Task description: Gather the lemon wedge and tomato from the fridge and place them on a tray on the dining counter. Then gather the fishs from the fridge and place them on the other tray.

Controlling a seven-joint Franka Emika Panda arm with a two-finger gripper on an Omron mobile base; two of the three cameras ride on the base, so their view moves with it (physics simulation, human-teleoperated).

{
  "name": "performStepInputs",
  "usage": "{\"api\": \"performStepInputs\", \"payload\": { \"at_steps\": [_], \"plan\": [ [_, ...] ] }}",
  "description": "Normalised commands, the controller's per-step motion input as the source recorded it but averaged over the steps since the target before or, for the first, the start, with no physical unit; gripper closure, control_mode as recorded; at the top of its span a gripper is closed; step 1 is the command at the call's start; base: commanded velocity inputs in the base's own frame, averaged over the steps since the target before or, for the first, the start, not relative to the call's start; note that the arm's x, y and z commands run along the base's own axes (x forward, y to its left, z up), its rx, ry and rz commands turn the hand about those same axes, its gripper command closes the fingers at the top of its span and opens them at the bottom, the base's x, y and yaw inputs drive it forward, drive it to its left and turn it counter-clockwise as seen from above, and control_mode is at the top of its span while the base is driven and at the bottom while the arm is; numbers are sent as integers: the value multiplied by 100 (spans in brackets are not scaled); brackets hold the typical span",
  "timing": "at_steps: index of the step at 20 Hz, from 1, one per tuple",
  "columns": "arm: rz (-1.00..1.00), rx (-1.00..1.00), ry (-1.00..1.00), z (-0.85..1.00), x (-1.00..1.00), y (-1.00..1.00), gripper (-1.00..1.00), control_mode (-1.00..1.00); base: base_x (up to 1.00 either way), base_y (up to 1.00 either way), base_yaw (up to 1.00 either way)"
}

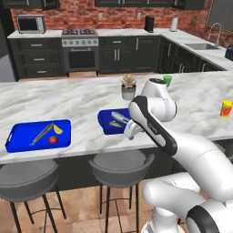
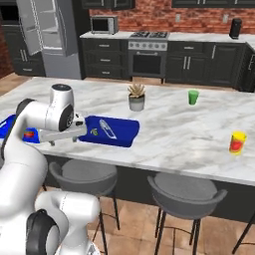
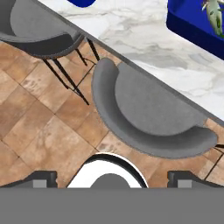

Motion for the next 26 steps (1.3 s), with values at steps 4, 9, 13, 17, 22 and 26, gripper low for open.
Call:
{"api": "performStepInputs", "payload": {
  "at_steps": [4,9,13,17,22,26],
  "plan": [
    [0,0,0,0,0,0,-100,100,-1,100,0],
    [0,0,0,0,0,0,-100,100,-3,100,0],
    [0,0,0,0,0,0,-100,100,0,100,0],
    [0,0,0,0,0,0,-100,100,0,100,-1],
    [0,0,0,0,0,0,-100,100,0,100,-3],
    [0,0,0,0,0,0,-100,100,0,100,-3]
  ]
}}
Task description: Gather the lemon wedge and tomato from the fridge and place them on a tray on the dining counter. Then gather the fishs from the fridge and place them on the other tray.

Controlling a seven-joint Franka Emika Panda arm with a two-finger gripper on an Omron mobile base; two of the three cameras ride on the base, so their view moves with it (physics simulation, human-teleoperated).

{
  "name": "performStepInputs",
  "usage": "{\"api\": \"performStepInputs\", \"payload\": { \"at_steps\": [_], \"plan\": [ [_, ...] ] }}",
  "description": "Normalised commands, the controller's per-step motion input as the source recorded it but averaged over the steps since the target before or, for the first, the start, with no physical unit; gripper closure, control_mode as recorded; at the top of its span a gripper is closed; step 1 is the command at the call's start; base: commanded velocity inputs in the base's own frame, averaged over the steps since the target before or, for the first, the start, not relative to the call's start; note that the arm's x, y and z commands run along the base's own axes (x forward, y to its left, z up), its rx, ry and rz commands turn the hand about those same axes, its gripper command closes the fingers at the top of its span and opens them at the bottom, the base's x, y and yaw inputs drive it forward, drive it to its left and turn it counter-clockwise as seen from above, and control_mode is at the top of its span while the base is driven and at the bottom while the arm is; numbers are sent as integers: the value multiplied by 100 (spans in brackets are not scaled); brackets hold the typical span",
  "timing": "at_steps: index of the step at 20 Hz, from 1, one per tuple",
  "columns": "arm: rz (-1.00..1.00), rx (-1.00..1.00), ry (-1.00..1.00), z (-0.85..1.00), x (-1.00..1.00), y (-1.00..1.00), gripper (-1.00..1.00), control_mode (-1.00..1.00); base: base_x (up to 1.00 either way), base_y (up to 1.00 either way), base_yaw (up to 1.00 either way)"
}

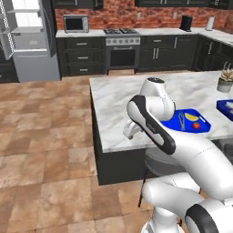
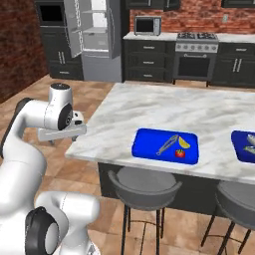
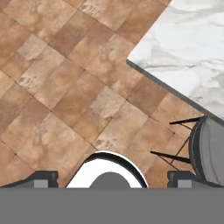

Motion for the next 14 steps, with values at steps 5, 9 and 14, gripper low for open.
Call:
{"api": "performStepInputs", "payload": {
  "at_steps": [5,9,14],
  "plan": [
    [0,0,0,0,0,0,-100,100,20,97,-2],
    [0,0,0,0,0,0,-100,100,46,97,-2],
    [0,0,0,0,0,0,-100,100,61,100,-4]
  ]
}}
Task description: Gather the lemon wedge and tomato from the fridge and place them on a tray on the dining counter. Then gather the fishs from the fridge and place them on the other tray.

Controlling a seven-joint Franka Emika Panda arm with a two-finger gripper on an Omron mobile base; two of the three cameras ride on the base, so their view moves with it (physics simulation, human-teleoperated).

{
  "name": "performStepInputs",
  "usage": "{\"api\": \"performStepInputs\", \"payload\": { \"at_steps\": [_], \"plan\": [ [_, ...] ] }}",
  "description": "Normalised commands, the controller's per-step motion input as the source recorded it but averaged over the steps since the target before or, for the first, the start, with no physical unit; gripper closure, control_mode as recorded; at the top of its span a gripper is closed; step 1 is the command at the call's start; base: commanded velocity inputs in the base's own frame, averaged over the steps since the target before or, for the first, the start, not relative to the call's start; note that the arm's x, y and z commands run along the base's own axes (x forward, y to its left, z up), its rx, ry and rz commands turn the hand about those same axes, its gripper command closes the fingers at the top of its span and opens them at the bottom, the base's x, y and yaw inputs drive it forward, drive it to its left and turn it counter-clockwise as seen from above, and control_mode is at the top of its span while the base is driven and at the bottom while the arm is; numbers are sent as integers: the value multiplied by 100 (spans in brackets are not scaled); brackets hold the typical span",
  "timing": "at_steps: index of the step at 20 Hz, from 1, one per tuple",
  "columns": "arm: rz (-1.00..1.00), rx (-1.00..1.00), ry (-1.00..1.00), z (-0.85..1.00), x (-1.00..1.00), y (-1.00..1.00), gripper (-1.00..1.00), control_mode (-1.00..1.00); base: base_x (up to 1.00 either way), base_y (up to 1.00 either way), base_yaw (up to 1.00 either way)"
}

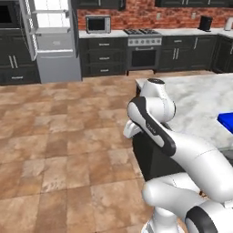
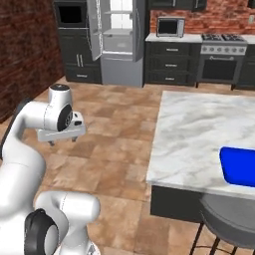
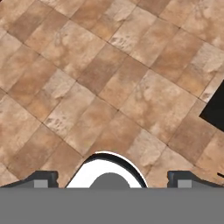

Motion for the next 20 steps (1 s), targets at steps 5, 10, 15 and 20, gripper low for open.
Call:
{"api": "performStepInputs", "payload": {
  "at_steps": [5,10,15,20],
  "plan": [
    [0,0,0,0,0,0,-100,100,83,85,-2],
    [0,0,0,0,0,0,-100,100,96,40,0],
    [0,0,0,0,0,0,-100,100,91,18,0],
    [0,0,0,0,0,0,-100,100,85,29,0]
  ]
}}
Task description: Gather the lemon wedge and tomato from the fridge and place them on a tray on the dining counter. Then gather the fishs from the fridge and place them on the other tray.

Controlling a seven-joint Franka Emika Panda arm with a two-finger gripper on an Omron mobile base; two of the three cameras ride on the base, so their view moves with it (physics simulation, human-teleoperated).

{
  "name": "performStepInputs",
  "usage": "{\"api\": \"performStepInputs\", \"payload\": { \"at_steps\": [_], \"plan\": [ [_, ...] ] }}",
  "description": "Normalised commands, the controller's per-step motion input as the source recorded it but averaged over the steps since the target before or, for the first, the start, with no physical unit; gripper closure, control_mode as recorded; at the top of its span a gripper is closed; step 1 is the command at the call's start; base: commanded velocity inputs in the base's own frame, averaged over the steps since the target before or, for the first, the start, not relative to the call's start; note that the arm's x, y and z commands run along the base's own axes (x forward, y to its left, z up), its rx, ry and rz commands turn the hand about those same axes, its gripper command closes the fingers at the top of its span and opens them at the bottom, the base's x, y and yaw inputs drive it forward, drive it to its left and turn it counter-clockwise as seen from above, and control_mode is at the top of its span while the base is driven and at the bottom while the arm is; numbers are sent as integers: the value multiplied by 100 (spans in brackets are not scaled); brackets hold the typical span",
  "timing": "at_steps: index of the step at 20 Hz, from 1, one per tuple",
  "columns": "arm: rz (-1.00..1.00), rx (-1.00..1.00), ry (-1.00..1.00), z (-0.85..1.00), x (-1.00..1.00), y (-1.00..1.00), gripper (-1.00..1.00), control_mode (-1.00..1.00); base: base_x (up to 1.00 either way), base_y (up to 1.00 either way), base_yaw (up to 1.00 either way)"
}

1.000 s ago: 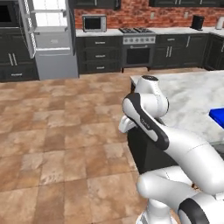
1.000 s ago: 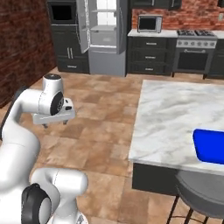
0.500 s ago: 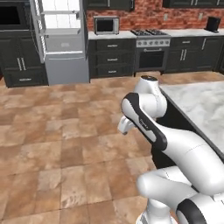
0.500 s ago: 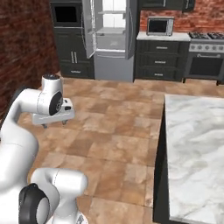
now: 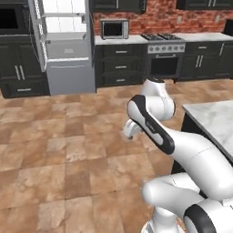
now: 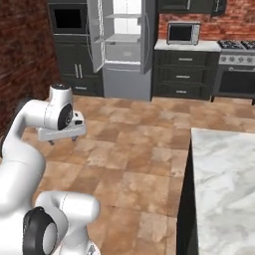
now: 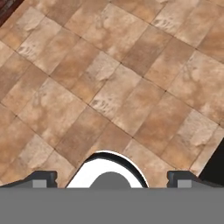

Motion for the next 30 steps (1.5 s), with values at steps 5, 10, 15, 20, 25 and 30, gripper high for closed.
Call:
{"api": "performStepInputs", "payload": {
  "at_steps": [5,10,15,20,25,30],
  "plan": [
    [0,0,0,0,0,0,-100,100,73,89,-2],
    [0,0,0,0,0,0,-100,100,70,80,-1],
    [0,0,0,0,0,0,-100,100,66,67,-14],
    [0,0,0,0,0,0,-100,100,63,53,-13],
    [0,0,0,0,0,0,-100,100,71,30,-13],
    [0,0,0,0,0,0,-100,100,83,14,-5]
  ]
}}
